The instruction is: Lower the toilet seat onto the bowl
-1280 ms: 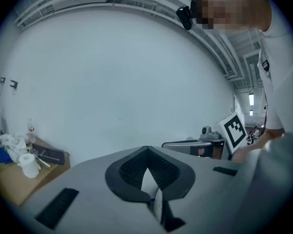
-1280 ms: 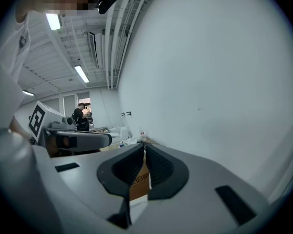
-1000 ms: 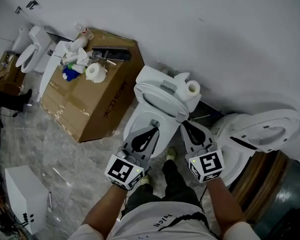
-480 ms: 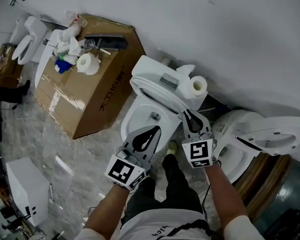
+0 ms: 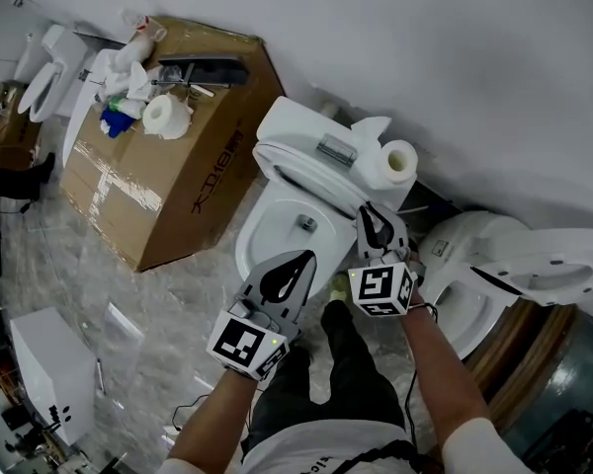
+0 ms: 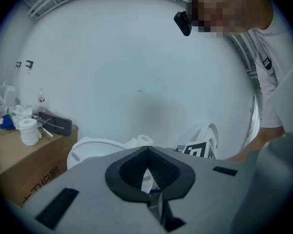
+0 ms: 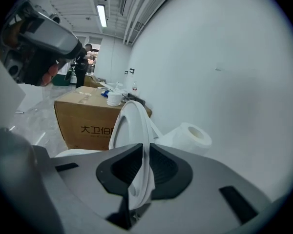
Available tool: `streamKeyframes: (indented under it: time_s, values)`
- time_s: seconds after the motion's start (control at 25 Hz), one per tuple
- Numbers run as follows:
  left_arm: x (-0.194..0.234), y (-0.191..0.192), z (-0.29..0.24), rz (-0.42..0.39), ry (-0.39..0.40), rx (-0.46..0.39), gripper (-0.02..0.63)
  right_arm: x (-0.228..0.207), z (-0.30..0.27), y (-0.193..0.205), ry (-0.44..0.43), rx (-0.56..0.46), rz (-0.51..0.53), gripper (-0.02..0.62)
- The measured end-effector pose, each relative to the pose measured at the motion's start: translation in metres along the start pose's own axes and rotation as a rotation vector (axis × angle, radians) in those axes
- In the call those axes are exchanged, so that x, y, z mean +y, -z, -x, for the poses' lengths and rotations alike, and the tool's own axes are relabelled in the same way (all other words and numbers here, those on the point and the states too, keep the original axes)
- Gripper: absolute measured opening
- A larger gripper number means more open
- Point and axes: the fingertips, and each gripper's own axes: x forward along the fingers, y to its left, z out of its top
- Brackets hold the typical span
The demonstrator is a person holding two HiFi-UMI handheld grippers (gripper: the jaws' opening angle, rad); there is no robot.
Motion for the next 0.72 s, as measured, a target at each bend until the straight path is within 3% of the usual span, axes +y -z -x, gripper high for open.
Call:
streamKeyframes:
  time_s: [0.32,0.72]
  values:
    - [0.004,0.006,0.015,0.008,-0.016,-0.004,0.009,0.008,0.000,0.001,0.039,0.028,0.041,0.029]
    - [0.003,0.007,0.049,-0.005,-0.014,-0.025,0.009,0.060,0.029,-0.001,-0.085,0.038,0.015,0.030]
